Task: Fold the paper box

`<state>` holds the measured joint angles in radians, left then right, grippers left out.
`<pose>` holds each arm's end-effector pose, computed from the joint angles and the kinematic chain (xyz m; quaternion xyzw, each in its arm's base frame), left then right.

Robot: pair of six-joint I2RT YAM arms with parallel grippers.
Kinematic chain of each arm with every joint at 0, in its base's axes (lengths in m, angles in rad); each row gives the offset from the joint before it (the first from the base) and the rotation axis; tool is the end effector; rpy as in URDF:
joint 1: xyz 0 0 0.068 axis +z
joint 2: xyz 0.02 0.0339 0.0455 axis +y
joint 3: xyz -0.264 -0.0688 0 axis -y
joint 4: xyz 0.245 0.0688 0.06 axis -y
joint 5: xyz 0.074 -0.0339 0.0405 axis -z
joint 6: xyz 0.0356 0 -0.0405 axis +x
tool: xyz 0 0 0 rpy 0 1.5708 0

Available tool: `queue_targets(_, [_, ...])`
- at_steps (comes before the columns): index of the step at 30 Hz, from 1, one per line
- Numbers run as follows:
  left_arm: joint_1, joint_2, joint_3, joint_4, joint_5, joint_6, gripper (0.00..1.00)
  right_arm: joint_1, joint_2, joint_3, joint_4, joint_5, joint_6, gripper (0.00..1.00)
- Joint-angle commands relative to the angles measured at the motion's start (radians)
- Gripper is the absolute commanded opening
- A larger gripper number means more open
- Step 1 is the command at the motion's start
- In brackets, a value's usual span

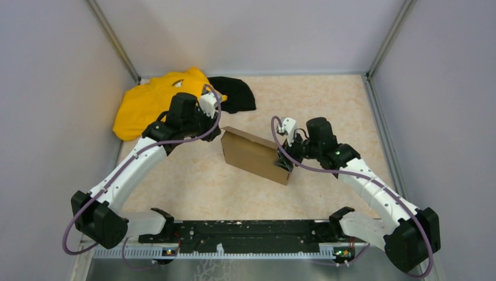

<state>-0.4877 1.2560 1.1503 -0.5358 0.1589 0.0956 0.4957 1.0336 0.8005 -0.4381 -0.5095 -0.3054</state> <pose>0.2409 -0.1342 0.3330 0.2903 0.8433 -0.1566 0.4243 0.1848 0.1196 0.2767 -0.4407 0.7598 0.2659 0.3973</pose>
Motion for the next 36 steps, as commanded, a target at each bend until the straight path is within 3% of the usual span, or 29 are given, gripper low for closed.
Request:
queue_targets(1, [0.008, -0.013, -0.009, 0.05, 0.015, 0.014, 0.37, 0.009, 0.011, 0.035, -0.019, -0.04, -0.001, 0.56])
queue_targets(13, [0.008, 0.009, 0.019, 0.048, 0.058, -0.005, 0.22, 0.013, 0.014, 0.034, -0.024, -0.047, 0.002, 0.53])
queue_targets(36, [0.008, 0.171, 0.284, -0.215, 0.11, -0.165, 0.24, 0.067, 0.037, 0.044, -0.067, -0.004, -0.004, 0.5])
